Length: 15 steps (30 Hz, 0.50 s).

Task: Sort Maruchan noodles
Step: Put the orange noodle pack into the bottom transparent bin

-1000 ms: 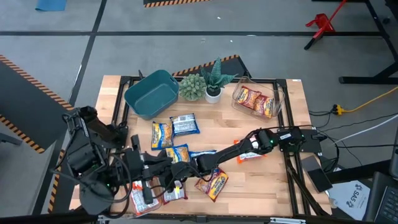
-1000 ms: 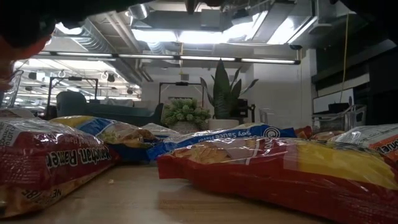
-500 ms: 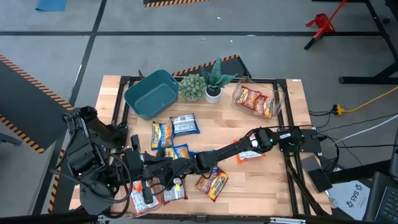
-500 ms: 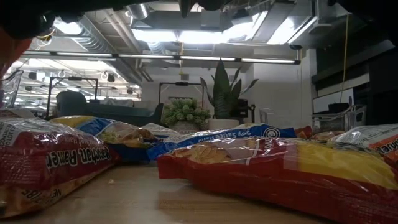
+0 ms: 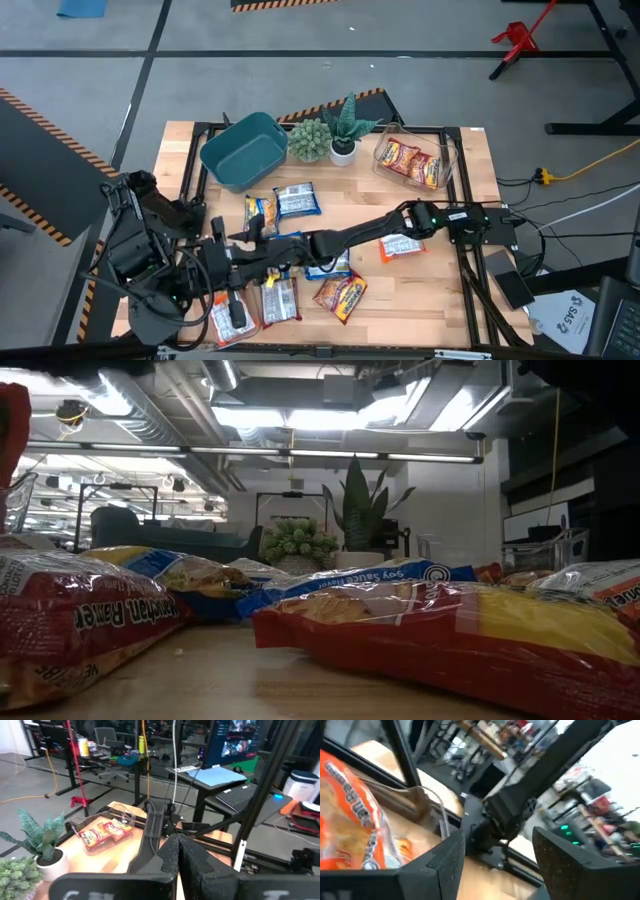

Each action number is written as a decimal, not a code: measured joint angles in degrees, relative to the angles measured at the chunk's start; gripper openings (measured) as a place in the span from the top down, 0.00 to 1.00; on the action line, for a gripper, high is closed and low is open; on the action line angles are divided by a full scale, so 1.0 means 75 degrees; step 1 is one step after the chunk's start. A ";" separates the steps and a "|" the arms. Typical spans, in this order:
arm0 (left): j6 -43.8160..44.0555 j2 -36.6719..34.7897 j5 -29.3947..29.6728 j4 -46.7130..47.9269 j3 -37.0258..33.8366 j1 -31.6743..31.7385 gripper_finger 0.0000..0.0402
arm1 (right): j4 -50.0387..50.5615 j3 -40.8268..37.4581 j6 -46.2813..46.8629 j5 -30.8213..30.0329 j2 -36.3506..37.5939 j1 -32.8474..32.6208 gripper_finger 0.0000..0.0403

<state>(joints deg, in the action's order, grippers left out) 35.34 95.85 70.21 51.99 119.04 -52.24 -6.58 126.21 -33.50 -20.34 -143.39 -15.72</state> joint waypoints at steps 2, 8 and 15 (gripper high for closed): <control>0.0016 0.0000 -0.0080 0.0062 0.0000 -0.0049 1.00 | 0.0956 0.0416 0.0184 0.0762 0.0053 -0.0071 0.46; 0.0473 0.0003 -0.0078 0.0470 -0.0003 -0.0307 1.00 | 0.2865 0.1084 0.0991 0.3130 0.0084 -0.0264 0.46; 0.0690 0.0006 -0.0083 0.0565 -0.0006 -0.0458 1.00 | 0.2621 0.0863 0.1099 0.2675 -0.0425 -0.0245 0.46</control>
<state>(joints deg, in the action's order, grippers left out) 40.51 95.90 69.58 56.23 119.00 -55.68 13.07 132.68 -25.26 -0.28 -146.58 -17.56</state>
